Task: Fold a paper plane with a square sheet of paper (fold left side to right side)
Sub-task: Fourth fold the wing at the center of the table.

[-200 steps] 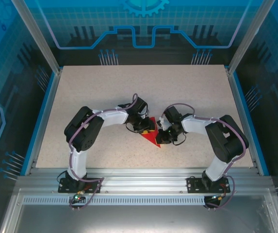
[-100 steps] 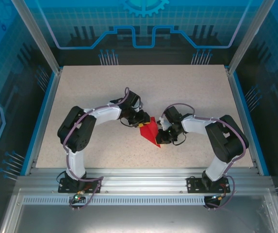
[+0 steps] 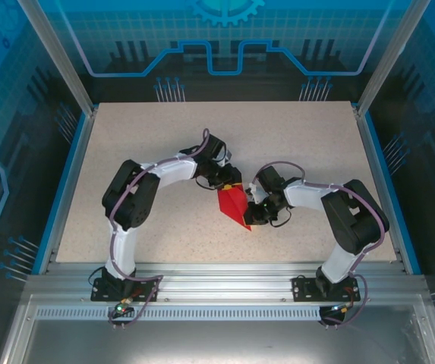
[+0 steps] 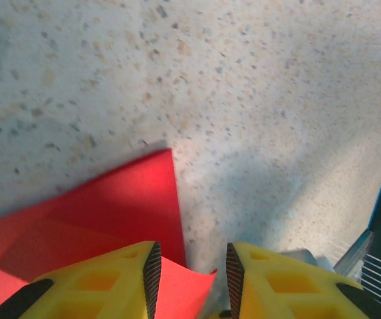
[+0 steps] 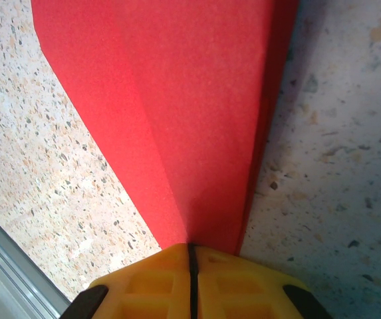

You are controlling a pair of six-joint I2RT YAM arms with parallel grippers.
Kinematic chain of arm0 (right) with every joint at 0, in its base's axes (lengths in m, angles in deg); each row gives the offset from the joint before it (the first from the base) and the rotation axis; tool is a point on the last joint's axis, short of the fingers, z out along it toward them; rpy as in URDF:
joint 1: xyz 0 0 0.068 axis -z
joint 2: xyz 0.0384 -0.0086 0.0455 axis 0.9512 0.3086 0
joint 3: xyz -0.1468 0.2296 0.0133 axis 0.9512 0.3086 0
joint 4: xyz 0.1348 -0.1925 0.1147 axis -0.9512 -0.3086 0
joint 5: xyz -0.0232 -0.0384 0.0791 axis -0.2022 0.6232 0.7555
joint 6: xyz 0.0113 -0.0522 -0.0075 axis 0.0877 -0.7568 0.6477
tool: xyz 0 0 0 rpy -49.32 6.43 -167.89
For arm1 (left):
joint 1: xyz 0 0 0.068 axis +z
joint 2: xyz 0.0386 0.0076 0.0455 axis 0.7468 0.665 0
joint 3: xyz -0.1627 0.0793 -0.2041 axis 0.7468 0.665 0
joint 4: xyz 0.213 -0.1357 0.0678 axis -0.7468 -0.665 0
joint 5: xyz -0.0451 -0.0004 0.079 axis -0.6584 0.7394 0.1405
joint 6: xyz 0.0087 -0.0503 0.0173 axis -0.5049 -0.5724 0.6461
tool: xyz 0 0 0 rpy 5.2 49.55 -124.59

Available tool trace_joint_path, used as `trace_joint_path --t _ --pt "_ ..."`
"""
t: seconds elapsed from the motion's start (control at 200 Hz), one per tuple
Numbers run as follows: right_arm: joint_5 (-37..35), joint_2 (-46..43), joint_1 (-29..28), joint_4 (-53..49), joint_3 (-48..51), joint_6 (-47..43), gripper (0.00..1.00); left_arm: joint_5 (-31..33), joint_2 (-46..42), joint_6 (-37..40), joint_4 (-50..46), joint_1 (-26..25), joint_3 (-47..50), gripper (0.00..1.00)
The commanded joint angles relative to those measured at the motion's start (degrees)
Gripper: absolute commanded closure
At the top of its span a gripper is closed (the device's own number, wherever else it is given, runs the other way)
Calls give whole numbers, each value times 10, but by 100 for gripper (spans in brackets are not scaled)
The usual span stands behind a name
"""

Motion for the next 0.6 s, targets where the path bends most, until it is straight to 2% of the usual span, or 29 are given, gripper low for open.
trace_joint_path --t 0.0,0.395,0.595 --pt "-76 32 -10 -69 27 3 91 -7 29 23 -26 9 -20 64" --pt "-73 18 -10 -68 29 -3 91 24 56 33 -15 23 5 64" --pt "-16 -55 -6 -55 23 5 91 25 49 33 -3 25 21 64"
